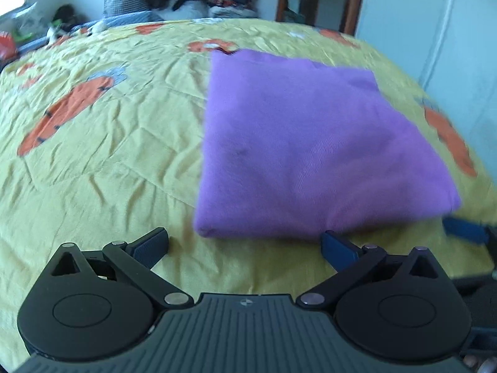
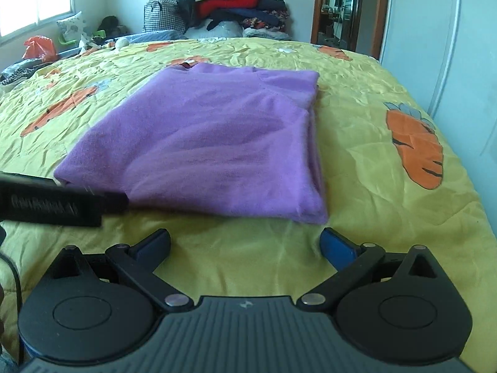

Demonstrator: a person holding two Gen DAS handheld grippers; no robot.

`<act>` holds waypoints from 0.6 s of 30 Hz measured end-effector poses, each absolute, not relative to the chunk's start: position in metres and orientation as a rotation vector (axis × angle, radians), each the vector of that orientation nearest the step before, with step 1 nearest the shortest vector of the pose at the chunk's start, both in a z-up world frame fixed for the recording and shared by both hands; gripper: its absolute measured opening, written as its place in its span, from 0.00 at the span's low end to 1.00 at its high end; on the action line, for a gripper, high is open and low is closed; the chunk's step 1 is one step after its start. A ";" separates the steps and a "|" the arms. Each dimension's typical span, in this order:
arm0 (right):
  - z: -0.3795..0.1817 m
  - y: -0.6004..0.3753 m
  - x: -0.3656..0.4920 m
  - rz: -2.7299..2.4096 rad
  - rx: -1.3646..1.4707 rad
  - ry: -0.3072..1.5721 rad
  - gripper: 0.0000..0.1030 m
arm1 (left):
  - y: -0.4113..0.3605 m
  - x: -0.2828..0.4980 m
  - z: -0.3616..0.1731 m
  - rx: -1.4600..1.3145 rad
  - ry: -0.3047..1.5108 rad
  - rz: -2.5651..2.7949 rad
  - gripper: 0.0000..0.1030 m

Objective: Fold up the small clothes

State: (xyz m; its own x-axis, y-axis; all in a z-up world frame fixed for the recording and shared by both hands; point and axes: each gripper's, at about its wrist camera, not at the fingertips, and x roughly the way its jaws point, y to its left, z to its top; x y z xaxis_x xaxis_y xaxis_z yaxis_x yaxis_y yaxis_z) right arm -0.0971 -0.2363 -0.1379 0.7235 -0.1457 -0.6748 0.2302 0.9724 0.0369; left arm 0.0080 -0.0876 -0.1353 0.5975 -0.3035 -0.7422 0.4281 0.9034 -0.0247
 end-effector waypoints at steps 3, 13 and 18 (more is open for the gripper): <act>-0.138 -0.235 -0.095 -0.201 0.119 0.730 1.00 | -0.089 0.008 -0.137 0.150 0.829 -0.412 1.00; -0.138 -0.235 -0.097 -0.199 0.119 0.725 1.00 | -0.092 0.004 -0.138 0.145 0.807 -0.379 1.00; -0.138 -0.235 -0.097 -0.198 0.119 0.725 1.00 | -0.093 0.003 -0.138 0.147 0.806 -0.371 1.00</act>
State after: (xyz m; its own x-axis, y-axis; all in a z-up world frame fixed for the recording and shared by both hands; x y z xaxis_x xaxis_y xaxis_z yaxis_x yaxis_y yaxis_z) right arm -0.0971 -0.2350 -0.1382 0.7309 -0.1386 -0.6683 0.2211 0.9745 0.0396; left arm 0.0034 -0.0930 -0.1381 0.6323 -0.2681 -0.7268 0.3787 0.9255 -0.0119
